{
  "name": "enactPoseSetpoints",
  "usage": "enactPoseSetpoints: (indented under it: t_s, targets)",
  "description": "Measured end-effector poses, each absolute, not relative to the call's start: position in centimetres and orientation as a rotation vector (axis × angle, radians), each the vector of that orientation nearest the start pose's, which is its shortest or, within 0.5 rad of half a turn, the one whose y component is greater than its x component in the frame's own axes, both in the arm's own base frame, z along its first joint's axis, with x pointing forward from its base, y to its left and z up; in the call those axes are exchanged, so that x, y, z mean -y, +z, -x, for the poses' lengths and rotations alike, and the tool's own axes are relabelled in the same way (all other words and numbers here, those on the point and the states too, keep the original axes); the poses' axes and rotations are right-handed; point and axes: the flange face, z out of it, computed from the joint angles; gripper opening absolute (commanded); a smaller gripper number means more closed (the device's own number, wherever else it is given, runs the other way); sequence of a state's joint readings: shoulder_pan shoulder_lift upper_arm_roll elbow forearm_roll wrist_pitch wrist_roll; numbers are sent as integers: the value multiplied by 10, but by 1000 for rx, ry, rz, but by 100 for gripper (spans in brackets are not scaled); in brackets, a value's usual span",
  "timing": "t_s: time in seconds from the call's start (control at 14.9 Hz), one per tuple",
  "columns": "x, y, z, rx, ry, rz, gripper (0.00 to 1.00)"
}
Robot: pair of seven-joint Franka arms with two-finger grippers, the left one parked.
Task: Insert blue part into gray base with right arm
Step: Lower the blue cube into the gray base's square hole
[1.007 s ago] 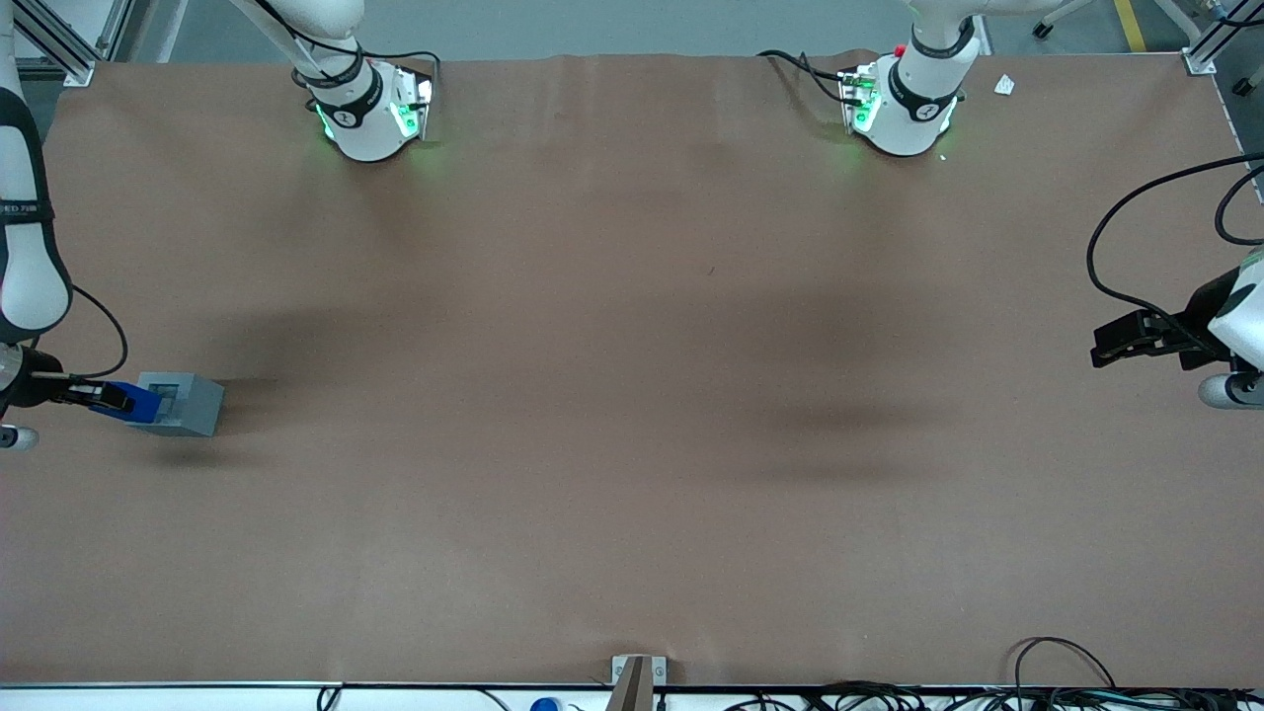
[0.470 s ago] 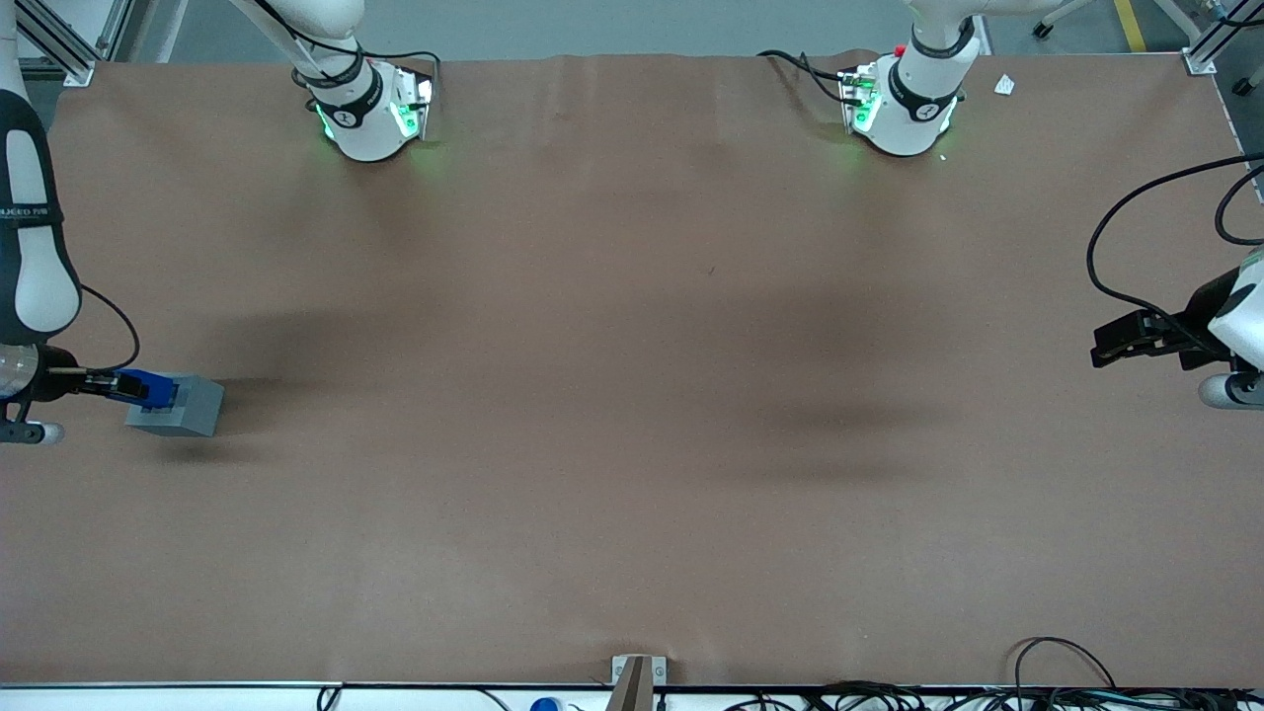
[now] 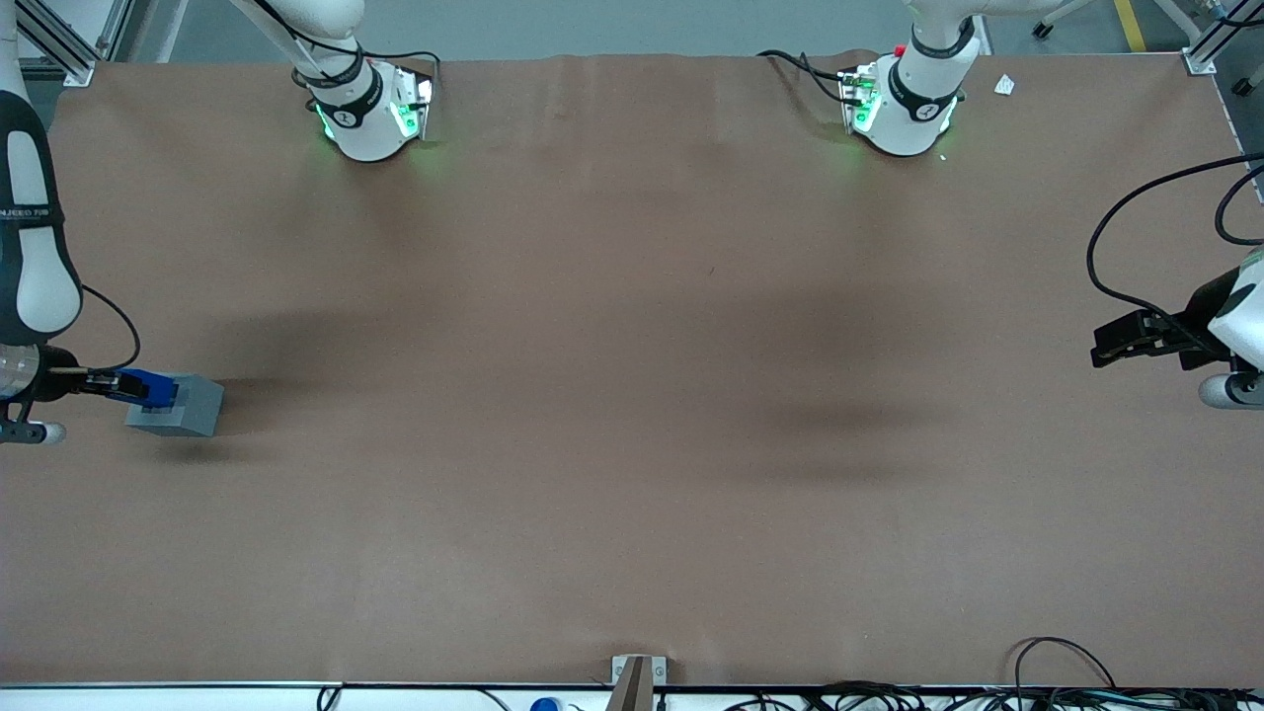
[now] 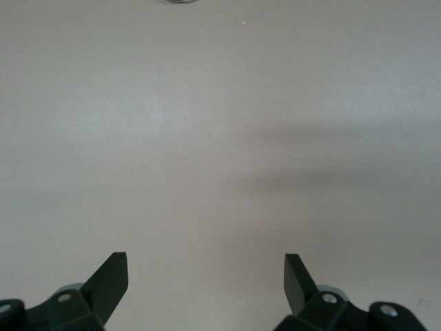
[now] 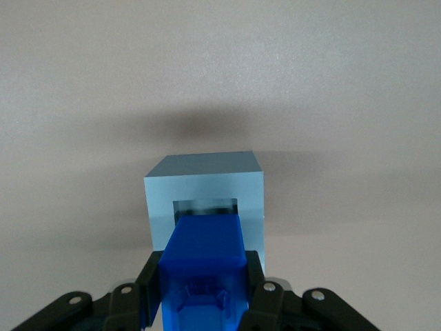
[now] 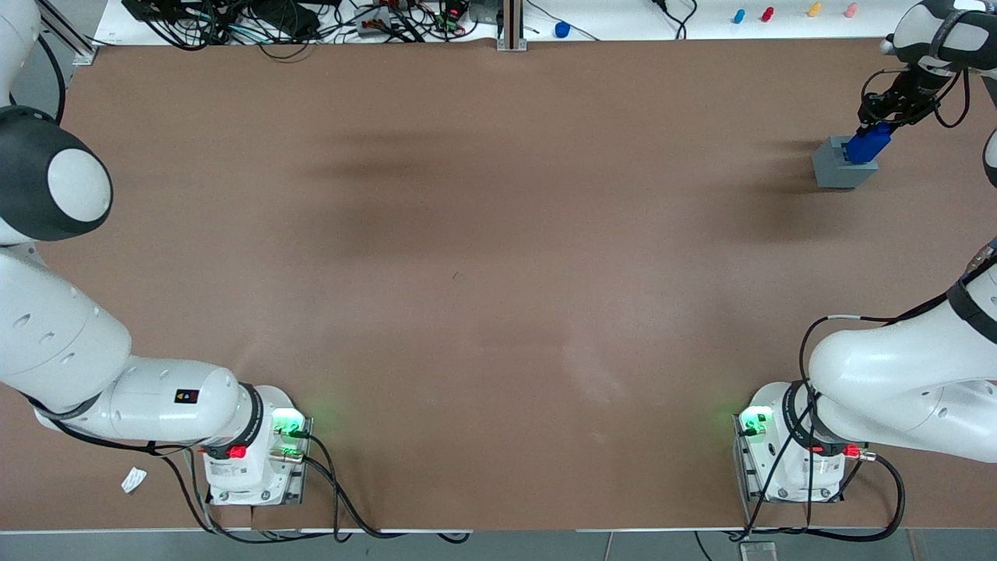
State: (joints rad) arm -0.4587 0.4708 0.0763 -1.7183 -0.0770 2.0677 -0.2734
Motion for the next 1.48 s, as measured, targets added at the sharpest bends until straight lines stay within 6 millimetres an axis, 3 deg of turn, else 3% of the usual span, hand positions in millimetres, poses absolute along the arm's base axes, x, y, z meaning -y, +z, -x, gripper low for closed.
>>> enactPoseSetpoints:
  t_s: [1.07,1.14,1.21,1.28,1.34,1.48]
  targets:
    - [252,290,-611,-109,151,3129,0]
    - [252,290,-611,-109,147,3130,5]
    - [252,290,-611,-109,146,3130,33]
    - [252,290,-611,-109,146,3130,71]
    - [252,289,-611,-109,146,3130,95]
    - [252,286,-612,-109,143,3130,100]
